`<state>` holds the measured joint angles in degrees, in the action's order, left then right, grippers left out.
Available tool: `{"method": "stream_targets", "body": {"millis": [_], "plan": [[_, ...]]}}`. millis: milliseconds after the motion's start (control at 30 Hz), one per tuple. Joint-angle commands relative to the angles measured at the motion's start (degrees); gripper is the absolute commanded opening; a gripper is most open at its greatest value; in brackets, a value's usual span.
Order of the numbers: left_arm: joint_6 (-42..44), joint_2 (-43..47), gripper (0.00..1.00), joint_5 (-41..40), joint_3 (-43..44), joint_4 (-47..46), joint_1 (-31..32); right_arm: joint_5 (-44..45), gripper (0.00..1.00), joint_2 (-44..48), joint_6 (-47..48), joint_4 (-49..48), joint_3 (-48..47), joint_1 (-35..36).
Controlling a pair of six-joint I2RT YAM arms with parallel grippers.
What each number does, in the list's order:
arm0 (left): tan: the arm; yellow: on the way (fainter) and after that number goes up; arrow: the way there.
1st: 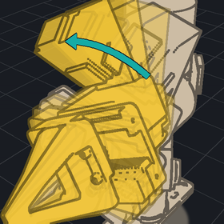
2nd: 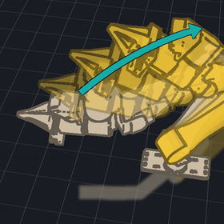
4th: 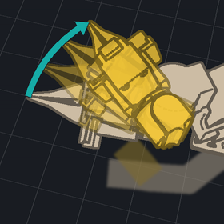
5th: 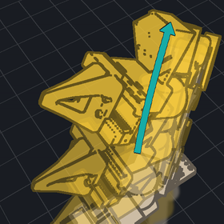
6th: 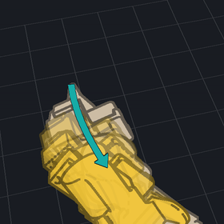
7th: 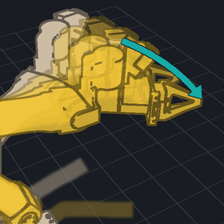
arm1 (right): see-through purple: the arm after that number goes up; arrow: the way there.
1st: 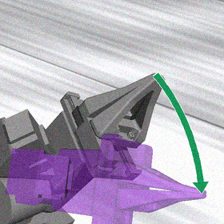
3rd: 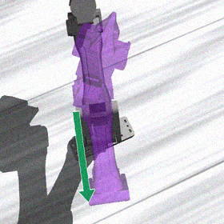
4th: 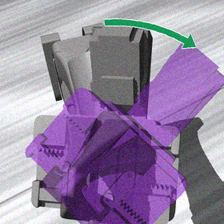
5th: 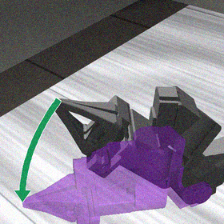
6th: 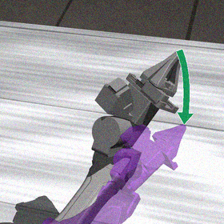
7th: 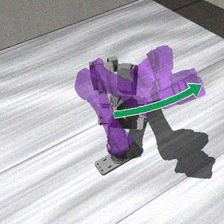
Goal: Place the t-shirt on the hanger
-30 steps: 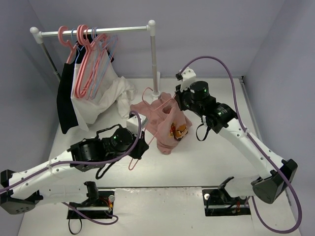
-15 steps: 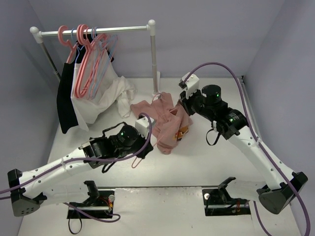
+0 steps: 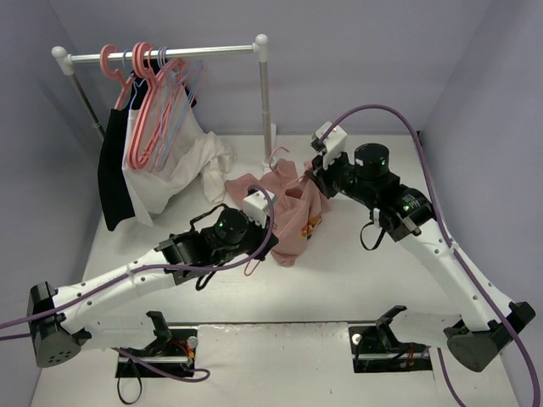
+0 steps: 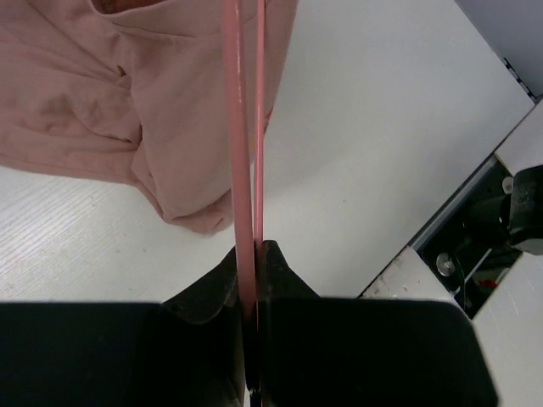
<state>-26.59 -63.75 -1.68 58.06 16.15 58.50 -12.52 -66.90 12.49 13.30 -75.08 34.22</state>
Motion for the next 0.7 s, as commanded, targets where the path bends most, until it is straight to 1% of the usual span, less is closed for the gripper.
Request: {"method": "stream_targets", "body": {"millis": [0,67,133,233,300,467,567,667], "plan": [[-0.72,1.28,0.0,-5.17,2.09,-10.01,0.21,-2.88,0.0,1.28,0.15,-4.34,-4.96,0.51],[-0.18,1.5,0.0,-7.87,3.16,-9.91,0.08,-3.34,0.0,2.55,-0.18,-4.35,-4.54,0.59],[0.84,0.93,0.0,-8.08,5.14,-9.58,-0.44,-4.16,0.0,3.2,-0.48,-4.47,-4.71,0.64],[3.2,-1.19,0.0,-4.84,8.99,-9.47,-0.67,-7.16,0.0,3.85,-0.8,-4.42,-5.88,0.76],[4.13,-2.85,0.0,-2.11,10.41,-11.09,-0.67,-8.71,0.0,4.24,-0.87,-4.33,-5.73,0.93],[4.24,-4.55,0.0,0.39,7.32,-16.98,-0.67,-10.46,0.0,5.79,0.16,-4.24,-0.38,0.85],[4.43,-5.49,0.0,1.05,4.48,-22.37,-0.75,-11.77,0.0,6.33,0.17,-4.25,2.67,0.93],[5.99,-6.48,0.0,1.59,2.92,-25.26,-0.99,-12.16,0.0,6.69,0.17,-4.26,4.98,0.86]]}}
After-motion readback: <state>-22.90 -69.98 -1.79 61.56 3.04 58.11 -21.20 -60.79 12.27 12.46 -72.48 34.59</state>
